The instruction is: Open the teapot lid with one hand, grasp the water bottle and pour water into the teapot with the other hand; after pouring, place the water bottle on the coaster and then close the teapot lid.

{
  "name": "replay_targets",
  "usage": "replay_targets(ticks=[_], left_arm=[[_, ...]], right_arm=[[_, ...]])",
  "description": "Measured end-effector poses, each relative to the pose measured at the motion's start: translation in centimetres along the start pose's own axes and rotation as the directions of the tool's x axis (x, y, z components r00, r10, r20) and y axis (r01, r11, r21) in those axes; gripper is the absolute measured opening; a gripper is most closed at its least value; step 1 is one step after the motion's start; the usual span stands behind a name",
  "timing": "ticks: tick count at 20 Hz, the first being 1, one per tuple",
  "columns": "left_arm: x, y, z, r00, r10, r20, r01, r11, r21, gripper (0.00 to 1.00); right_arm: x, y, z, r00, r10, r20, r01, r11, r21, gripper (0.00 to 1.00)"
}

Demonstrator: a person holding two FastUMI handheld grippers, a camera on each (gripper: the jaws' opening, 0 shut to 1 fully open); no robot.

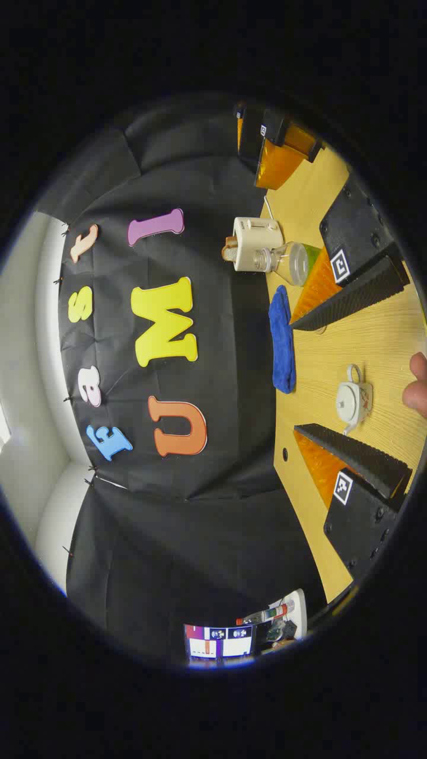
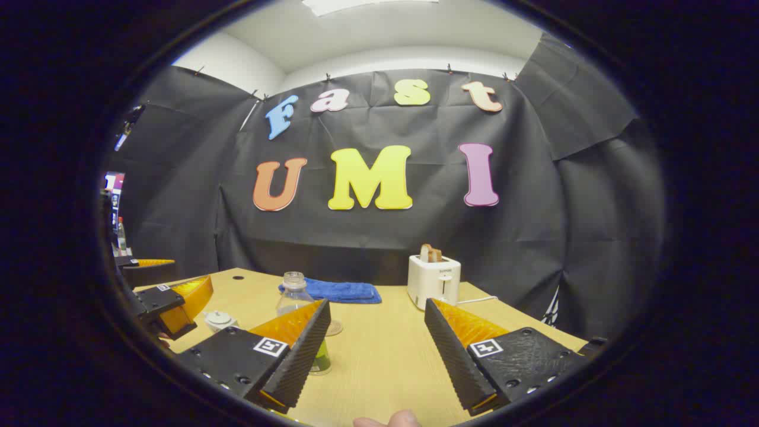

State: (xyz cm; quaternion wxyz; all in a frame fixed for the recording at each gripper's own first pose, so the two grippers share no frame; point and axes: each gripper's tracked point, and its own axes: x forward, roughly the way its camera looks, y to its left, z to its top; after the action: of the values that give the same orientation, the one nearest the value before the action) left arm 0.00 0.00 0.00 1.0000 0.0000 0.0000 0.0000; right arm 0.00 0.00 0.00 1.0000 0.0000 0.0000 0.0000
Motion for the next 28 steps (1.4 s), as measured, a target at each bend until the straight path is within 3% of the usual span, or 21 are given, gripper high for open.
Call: replay_targets(ticks=[16,28], left_arm=[[-0.3,0.0,0.5,1.000,-0.029,0.007,0.029,1.000,0.011,0.99],[-0.2,0.2,0.0,1.000,-0.010,-0.003,0.011,1.000,0.015,0.98]], right_arm=[[-0.2,1.5,0.2,1.000,0.015,0.007,-0.014,1.000,-0.011,0.95],[-0.2,2.2,-0.2,0.999,0.051,0.006,-0.051,0.999,-0.013,0.95]])
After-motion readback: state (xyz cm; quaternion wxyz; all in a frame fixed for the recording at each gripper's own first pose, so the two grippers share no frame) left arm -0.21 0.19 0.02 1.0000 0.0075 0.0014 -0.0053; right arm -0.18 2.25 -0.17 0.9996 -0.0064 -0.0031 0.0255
